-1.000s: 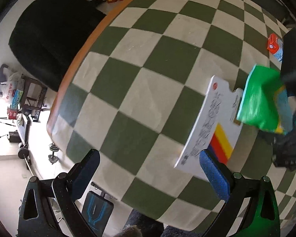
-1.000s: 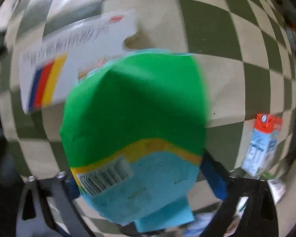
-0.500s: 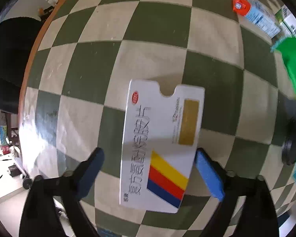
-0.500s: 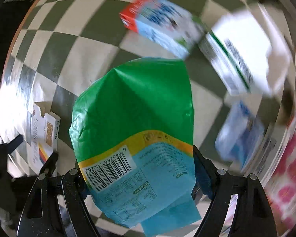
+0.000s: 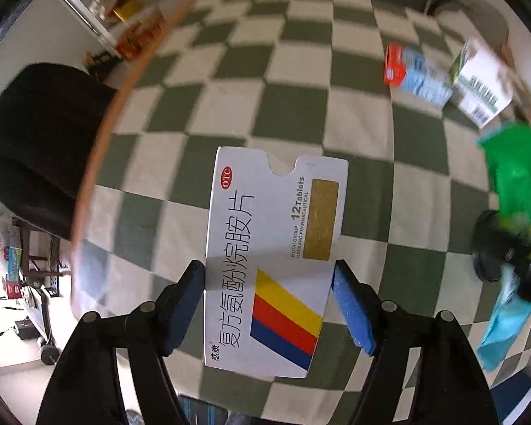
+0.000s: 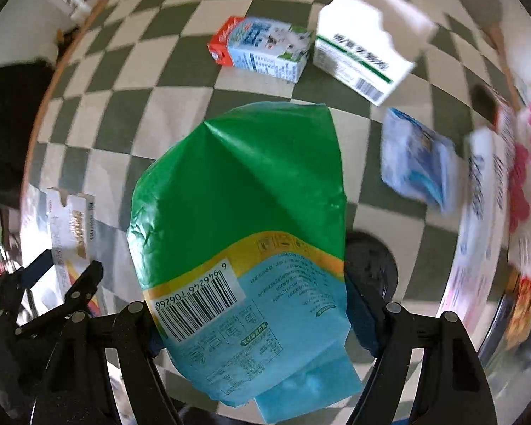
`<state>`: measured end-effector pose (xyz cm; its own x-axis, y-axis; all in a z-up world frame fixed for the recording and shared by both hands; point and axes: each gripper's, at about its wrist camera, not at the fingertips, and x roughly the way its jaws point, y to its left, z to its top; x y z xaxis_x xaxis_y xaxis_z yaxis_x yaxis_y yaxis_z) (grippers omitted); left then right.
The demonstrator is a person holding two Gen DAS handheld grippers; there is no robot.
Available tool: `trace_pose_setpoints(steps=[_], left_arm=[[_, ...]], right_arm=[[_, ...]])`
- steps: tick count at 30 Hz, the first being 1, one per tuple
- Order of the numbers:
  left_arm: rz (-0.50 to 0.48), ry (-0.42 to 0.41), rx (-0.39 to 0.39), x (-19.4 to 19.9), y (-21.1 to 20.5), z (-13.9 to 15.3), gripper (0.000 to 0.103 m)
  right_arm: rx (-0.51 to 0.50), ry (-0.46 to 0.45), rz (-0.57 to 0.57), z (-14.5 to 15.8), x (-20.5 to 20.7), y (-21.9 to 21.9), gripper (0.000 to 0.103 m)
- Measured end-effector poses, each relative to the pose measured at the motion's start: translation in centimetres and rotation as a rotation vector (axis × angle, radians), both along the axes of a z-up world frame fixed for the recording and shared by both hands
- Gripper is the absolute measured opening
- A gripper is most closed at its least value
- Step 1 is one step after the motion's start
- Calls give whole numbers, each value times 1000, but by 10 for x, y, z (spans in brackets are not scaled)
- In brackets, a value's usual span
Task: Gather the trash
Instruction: 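Carry the box and snack bag over the trash bin and release both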
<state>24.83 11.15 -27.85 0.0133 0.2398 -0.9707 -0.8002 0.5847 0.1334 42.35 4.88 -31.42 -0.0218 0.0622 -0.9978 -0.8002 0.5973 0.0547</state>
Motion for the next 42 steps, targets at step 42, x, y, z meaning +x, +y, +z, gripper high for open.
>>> trace_pose_setpoints(steps=[42], left_arm=[[73,-73,-671,-259,-88,-348,71]], right_arm=[[16,500,-659,-272,-338,-262,78]])
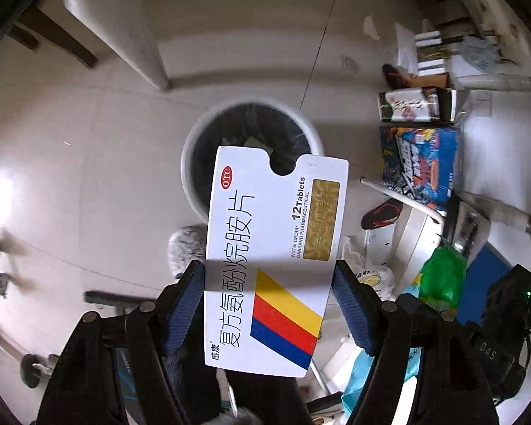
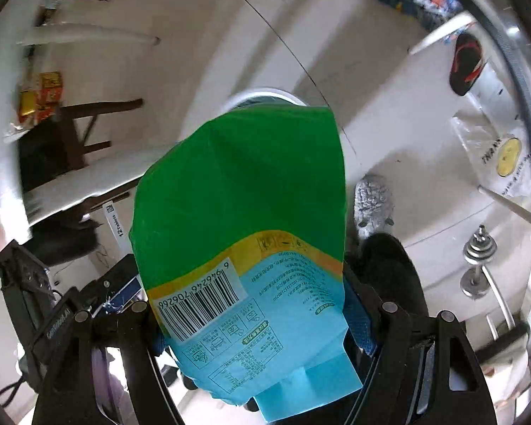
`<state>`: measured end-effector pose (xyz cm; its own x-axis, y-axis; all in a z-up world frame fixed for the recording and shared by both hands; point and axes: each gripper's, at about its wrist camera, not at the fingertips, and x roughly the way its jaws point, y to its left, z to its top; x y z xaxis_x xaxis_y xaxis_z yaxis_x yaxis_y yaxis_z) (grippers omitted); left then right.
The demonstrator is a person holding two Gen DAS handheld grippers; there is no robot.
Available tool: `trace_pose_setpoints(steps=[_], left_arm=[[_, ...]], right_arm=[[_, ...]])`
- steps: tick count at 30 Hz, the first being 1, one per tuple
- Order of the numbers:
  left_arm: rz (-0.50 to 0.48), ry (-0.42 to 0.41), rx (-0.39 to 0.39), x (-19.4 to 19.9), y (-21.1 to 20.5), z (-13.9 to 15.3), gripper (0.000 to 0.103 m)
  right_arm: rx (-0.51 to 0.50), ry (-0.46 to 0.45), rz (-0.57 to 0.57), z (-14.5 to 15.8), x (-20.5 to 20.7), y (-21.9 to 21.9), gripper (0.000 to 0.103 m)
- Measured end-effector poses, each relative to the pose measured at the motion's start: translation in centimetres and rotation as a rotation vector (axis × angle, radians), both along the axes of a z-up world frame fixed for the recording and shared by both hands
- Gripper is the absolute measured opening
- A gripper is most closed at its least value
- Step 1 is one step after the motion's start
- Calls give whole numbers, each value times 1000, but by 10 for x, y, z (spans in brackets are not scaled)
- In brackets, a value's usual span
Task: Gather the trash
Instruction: 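Carry the box and snack bag over the trash bin and release both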
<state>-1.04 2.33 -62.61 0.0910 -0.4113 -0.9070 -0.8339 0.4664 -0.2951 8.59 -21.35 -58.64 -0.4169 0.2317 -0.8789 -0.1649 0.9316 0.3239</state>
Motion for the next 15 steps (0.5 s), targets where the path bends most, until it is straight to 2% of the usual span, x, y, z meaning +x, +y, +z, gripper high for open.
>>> trace_pose_setpoints(steps=[1,3,5,6,10,14,15], left_arm=[[-1,9,-5,2,1,-20,71],[-8,14,-17,7,3,-54,72],[-21,23,-8,11,2,-72,86],[-33,25,-4,12,2,-78,90],[-80,41,52,12,5,-91,100],[-82,71,186,1,14,-86,101],[-90,89,225,-1,15,-84,101]], right_arm=[[-16,4,9,-28,4,5,78],[-19,3,24,-58,10,13,79],[-17,16,37,-98,14,26,80],[-15,23,38,-108,17,29,80],[4,59,77,-164,16,55,82],[43,54,117,-188,14,77,103],[52,58,118,-192,13,80,103]])
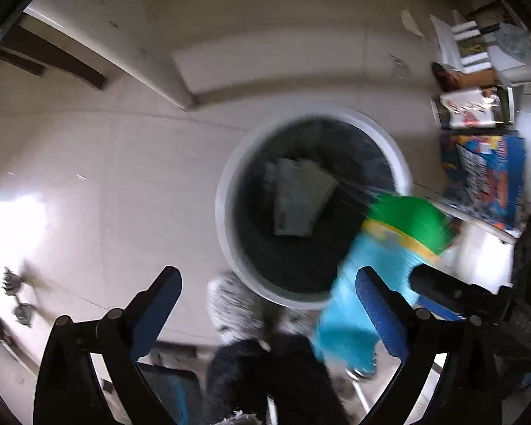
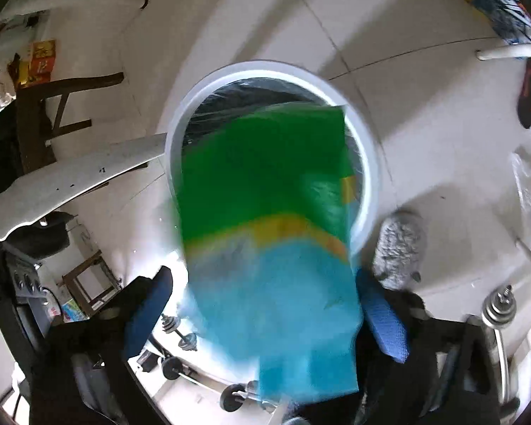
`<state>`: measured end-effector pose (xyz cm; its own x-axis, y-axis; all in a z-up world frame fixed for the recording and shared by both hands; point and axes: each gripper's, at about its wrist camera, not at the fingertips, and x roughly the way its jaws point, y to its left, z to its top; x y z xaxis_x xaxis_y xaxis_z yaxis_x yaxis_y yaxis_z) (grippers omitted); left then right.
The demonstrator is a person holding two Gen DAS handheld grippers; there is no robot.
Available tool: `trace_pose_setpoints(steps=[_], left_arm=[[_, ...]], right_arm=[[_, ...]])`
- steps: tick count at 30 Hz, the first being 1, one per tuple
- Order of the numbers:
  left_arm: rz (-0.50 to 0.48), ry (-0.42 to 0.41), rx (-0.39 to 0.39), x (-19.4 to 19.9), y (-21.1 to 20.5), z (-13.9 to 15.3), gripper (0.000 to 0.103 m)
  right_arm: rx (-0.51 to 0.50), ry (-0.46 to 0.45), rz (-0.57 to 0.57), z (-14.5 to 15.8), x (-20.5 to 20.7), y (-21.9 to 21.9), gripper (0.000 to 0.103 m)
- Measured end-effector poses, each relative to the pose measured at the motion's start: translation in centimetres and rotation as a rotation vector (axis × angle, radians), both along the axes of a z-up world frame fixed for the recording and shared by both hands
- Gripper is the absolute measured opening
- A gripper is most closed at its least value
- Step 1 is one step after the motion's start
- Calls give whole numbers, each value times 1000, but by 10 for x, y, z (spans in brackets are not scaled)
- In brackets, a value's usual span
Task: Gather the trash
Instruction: 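Carry the box and snack bag over the trash bin and release both, then grasp the black round lid with the left tool while the right tool grasps the Dental Doctor toothpaste box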
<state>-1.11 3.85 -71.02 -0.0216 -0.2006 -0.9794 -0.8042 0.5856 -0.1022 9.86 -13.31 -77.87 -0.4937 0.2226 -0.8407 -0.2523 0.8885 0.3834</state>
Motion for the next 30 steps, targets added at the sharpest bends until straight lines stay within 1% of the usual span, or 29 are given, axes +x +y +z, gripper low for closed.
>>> trace_pose_setpoints(steps=[3,8,12,15,20,22,26,29,30], left_arm=[[-16,27,71,-6,1,10,101],[-10,42,77,-16,-1,28,101],[-24,63,91,-16,-9,47,101],[-49,68,98,-14,-20,62,101],[-76,58,113,-15,-33,94,101],[-76,52,118,-17,-37,109,101],[-77,39,121,-22,-45,145,101],[-79,29,122,-25,-51,174,101],[-77,25,121,-27,-53,185,101]], right_arm=[[-13,-21,18,-1,0,3,103],[-84,-119,126,16,-5,-7,103],[-168,-245,212,40,-11,-15,103],[-205,-320,244,56,-13,-18,103],[-212,-418,285,101,-21,-17,103],[-205,-446,283,121,-22,-18,103],[-186,-476,275,157,-24,-22,103],[-174,-486,274,194,-27,-28,103],[-172,-487,275,201,-29,-30,103]])
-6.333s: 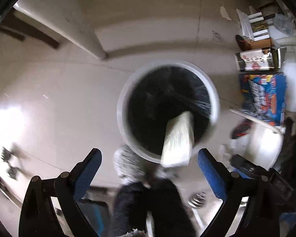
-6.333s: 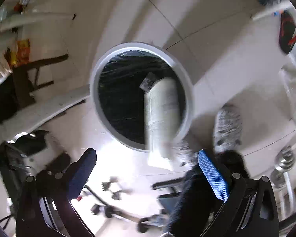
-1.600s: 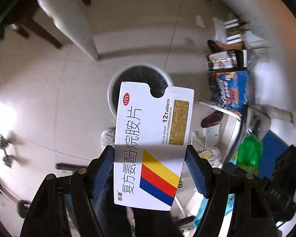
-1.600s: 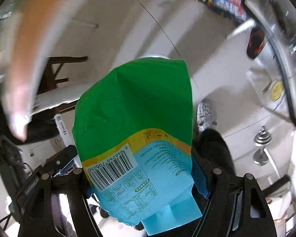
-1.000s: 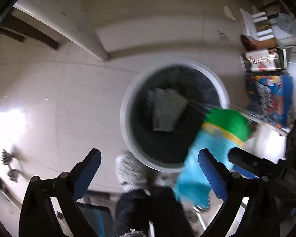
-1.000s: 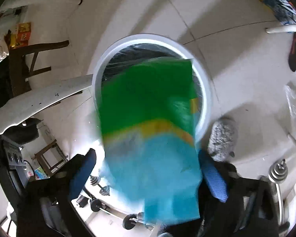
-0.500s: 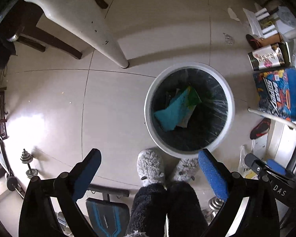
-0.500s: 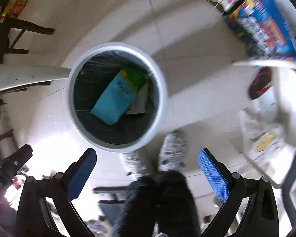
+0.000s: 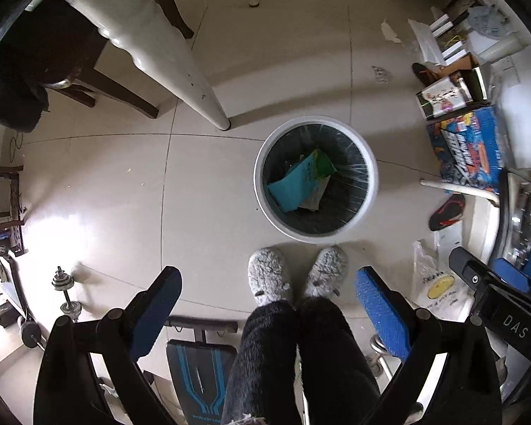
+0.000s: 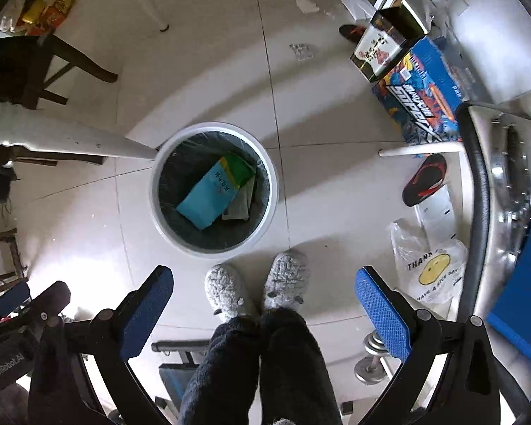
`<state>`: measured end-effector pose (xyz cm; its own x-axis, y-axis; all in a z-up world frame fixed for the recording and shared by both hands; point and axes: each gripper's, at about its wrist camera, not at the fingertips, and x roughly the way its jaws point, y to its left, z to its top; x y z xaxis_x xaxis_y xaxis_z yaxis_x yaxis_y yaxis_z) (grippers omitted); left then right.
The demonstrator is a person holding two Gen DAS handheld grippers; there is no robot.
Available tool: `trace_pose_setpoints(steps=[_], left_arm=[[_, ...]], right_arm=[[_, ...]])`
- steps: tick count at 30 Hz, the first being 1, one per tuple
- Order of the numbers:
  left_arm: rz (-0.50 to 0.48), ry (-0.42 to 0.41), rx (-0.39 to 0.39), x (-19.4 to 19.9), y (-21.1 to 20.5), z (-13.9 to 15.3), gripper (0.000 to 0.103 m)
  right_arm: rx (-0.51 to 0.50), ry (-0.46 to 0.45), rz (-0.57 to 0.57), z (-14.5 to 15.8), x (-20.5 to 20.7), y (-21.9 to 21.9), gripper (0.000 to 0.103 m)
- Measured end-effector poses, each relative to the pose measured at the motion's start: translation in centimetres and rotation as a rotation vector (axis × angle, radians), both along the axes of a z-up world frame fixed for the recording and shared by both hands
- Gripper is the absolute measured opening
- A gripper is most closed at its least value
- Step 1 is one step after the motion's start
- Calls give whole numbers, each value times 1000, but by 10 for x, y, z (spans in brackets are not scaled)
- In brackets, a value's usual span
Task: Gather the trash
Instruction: 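Grasp the black round lid with the left tool while the right tool grasps the Dental Doctor toothpaste box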
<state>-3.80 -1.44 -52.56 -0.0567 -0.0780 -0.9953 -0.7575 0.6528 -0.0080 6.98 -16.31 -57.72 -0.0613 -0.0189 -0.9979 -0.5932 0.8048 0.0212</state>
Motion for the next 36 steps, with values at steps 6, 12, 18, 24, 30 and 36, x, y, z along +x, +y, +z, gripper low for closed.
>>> trace_pose_setpoints(steps=[6,12,18,24,30,36], left_arm=[[-18,-31,-1,-10,-12,68,101],[-42,-81,27,-20,-18,139,101],[-34,-156,89,-25,-8,198,101],[-47,-235,204,5,9,255,101],[-68,-272,316,72,32,290,103],[-96,-240,341,177,44,286,103]], right_arm=[[36,-20,14,80,-11,-11,103],[79,-38,19,170,-26,-21,103],[129,-54,4,247,-33,-23,103],[241,-85,-52,320,-10,-15,103],[304,-111,-148,363,69,-8,103],[302,-144,-240,367,192,-12,103]])
